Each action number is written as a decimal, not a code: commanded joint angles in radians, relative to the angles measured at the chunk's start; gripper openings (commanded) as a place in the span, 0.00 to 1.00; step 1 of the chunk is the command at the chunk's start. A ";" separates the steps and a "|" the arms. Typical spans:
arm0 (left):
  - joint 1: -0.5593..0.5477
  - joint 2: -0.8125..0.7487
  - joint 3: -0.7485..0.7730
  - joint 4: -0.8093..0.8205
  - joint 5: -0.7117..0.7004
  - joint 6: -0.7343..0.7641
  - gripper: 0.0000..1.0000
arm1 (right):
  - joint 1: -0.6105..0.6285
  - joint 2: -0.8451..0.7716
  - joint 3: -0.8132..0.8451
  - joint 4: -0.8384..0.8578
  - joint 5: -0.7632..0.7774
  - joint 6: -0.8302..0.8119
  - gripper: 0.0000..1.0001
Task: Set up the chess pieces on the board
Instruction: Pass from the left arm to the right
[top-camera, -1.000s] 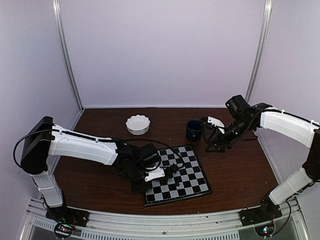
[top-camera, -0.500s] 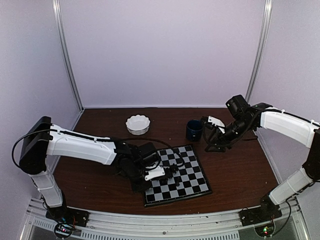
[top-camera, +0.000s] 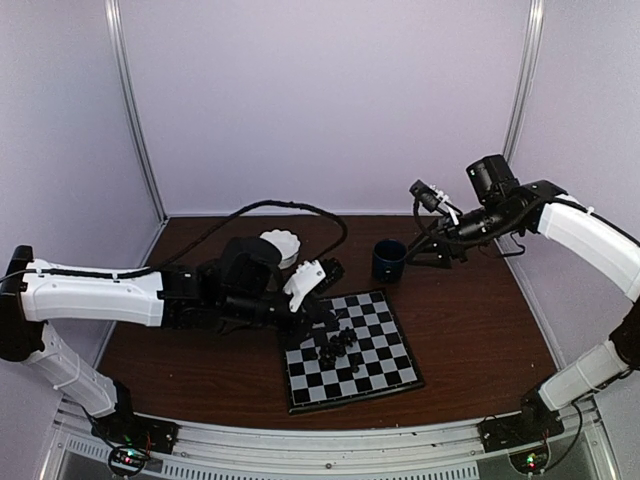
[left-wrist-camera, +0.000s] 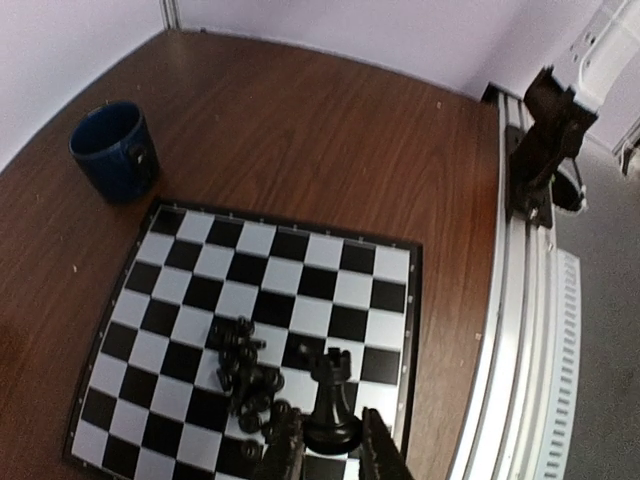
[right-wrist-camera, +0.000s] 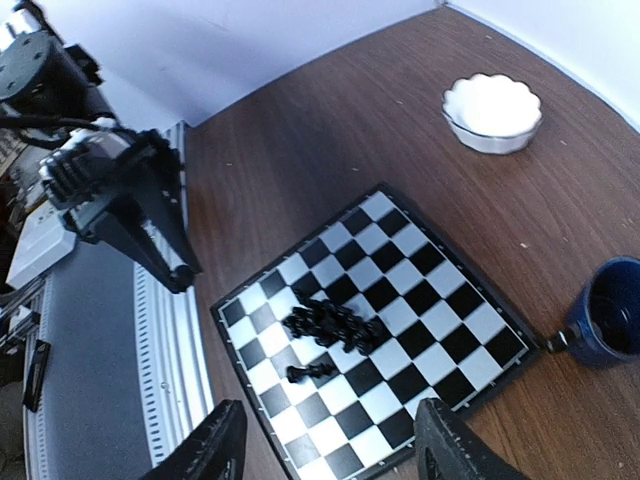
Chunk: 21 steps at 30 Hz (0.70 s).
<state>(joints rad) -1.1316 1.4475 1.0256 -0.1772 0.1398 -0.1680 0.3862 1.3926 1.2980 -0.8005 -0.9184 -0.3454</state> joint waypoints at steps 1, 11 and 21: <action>-0.001 -0.008 -0.024 0.307 0.046 -0.059 0.12 | 0.089 0.006 0.047 -0.080 -0.135 0.084 0.61; -0.013 0.015 -0.047 0.401 0.065 -0.109 0.12 | 0.278 0.061 0.063 -0.069 -0.089 0.152 0.58; -0.026 0.039 -0.051 0.426 0.064 -0.119 0.12 | 0.344 0.089 0.094 -0.068 -0.095 0.143 0.50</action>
<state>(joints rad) -1.1511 1.4719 0.9817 0.1822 0.1894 -0.2760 0.7109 1.4837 1.3605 -0.8680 -1.0100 -0.2016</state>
